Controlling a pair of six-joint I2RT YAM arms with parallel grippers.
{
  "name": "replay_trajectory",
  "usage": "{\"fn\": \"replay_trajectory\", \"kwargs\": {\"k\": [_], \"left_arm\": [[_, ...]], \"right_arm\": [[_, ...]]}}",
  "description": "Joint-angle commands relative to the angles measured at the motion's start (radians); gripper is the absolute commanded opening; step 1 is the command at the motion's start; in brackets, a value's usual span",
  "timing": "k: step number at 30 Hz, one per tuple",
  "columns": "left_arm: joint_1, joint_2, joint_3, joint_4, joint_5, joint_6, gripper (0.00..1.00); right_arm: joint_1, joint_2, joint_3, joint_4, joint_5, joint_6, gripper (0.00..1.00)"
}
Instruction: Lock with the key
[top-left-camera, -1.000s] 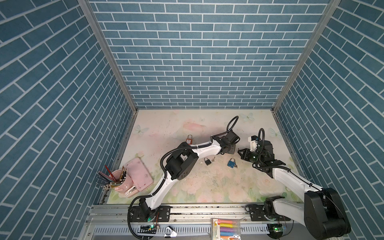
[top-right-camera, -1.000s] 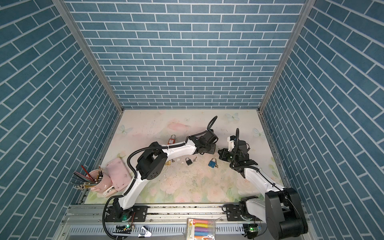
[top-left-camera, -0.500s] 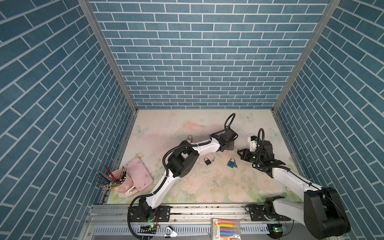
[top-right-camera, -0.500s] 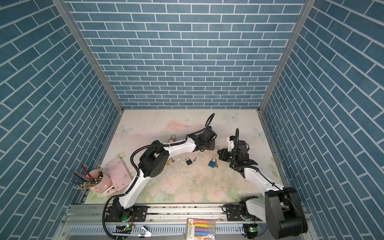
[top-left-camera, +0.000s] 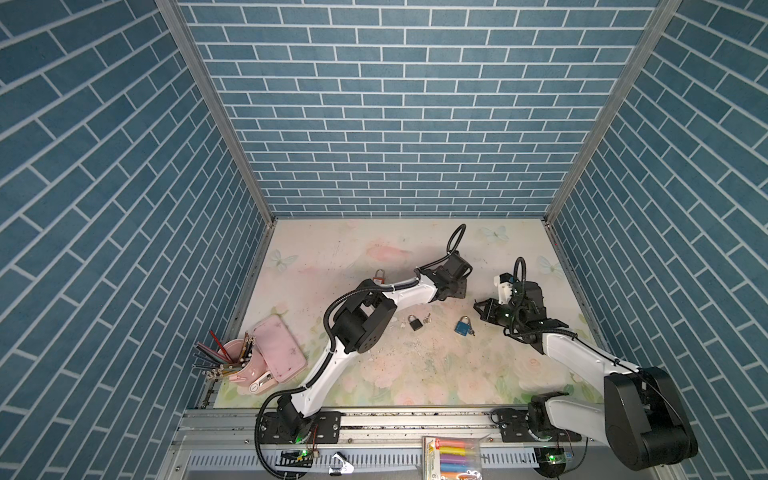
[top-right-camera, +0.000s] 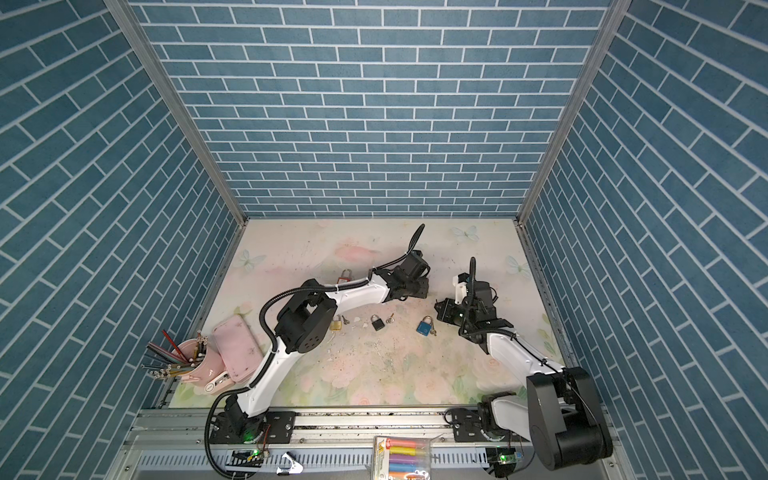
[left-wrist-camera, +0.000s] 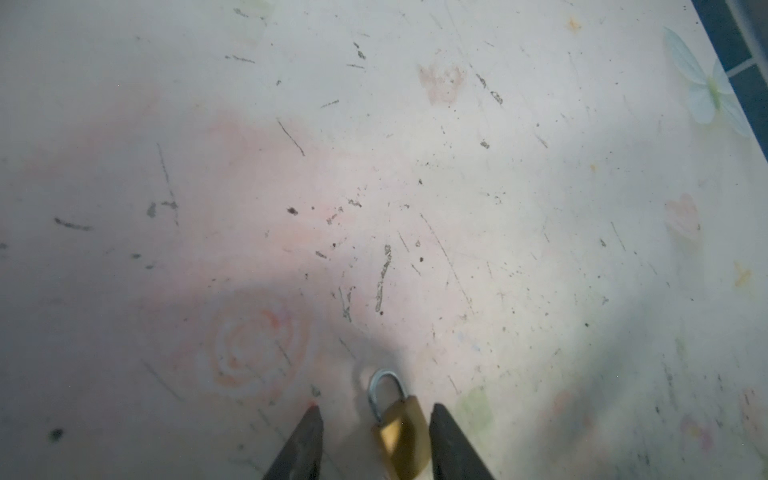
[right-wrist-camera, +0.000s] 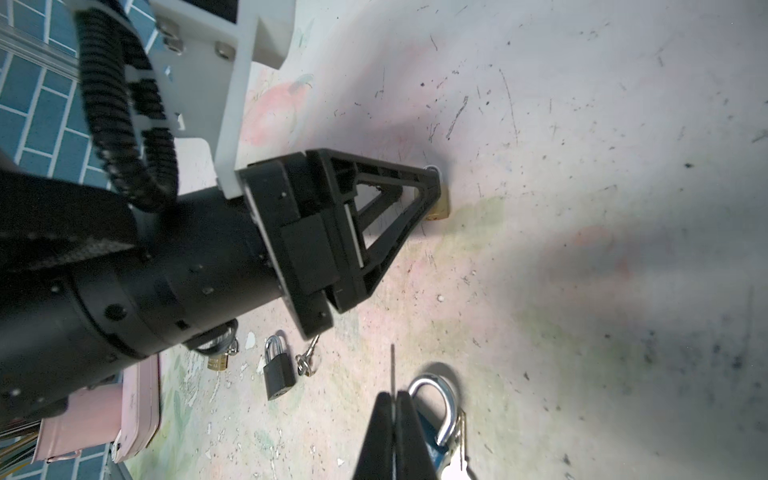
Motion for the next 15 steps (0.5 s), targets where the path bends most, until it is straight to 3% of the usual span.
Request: {"fn": "replay_trajectory", "kwargs": {"k": [1,6,15], "left_arm": [[0.037,-0.07,-0.05,0.066,0.036,0.004,0.47],[0.072,-0.236,-0.189,0.184,-0.023,0.018,0.47],[0.124,-0.663,-0.545,0.335,-0.277,0.12,0.47]], "right_arm": [[-0.002,0.02,0.009,0.013,-0.013,0.017,0.0],[-0.009,0.098,0.068,0.031,0.023,0.015,0.0],[-0.02,0.359,0.294,-0.056,0.115,-0.089,0.0]]}}
